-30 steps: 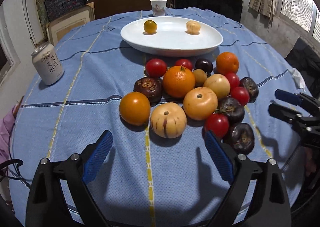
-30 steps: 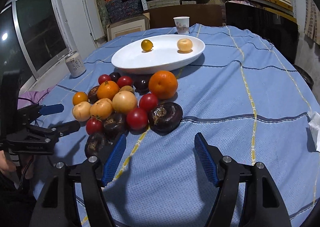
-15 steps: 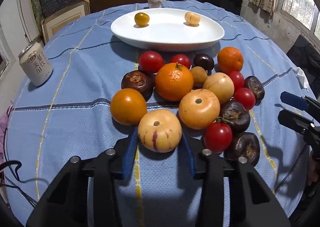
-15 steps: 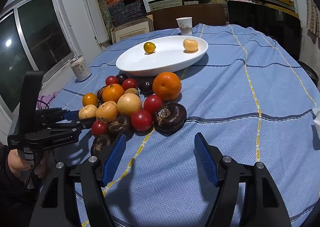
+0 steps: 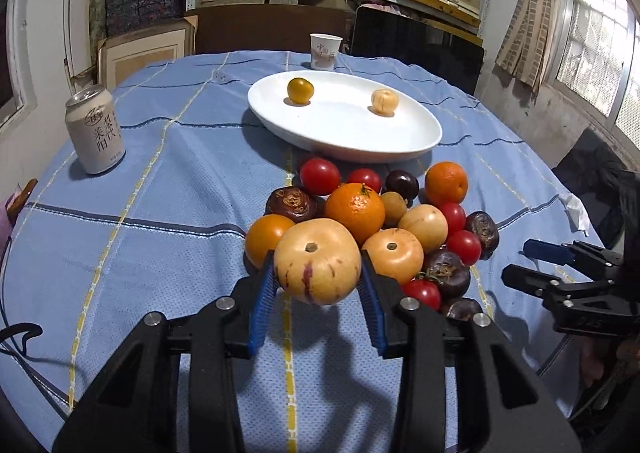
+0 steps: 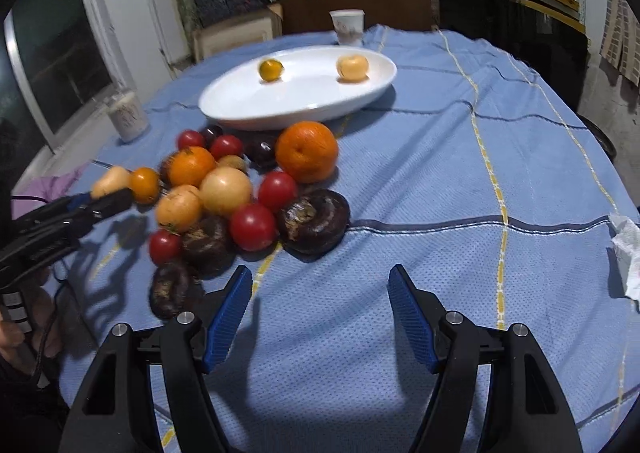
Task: Organize fruits
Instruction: 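Grasp a dark brown fruit with the right tool while the left tool holds the apple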
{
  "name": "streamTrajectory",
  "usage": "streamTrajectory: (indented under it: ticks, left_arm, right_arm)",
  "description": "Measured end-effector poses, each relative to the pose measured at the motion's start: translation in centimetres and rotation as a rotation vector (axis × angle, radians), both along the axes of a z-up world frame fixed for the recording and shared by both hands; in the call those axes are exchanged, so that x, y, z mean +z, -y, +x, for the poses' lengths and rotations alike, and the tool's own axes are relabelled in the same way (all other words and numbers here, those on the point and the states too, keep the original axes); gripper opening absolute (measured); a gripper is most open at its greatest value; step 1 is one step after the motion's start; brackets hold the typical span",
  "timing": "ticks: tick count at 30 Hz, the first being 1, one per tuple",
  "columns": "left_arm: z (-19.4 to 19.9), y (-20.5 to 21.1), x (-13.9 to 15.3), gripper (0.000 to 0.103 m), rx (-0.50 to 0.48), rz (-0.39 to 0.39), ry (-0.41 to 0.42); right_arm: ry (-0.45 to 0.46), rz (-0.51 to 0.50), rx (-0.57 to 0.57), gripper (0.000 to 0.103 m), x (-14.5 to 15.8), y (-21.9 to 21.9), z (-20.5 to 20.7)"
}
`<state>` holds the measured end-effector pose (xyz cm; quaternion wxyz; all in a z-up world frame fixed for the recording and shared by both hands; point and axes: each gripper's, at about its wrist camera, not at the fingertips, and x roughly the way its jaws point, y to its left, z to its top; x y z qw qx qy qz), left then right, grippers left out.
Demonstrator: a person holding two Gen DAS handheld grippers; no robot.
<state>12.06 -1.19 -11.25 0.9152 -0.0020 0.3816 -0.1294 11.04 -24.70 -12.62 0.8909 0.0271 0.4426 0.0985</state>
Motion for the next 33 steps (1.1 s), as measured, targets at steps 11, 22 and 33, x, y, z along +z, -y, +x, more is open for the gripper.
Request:
streamTrajectory:
  ticks: [11,22,33]
  left_arm:
    - [0.3,-0.6,-0.1,0.038,-0.020,-0.047,-0.014]
    - [0.3,-0.7,-0.2,0.038,-0.023,-0.057,-0.014]
    - [0.4,-0.4,-0.3,0.038,-0.012,-0.029,-0.014]
  right_arm:
    - [-0.016,-0.171,0.042,0.070,-0.5,-2.0,4.0]
    - [-0.025,-0.112,0.071,0.048,-0.8,-2.0,4.1]
    - [0.043,-0.123,0.061,0.048,0.4,-2.0,2.0]
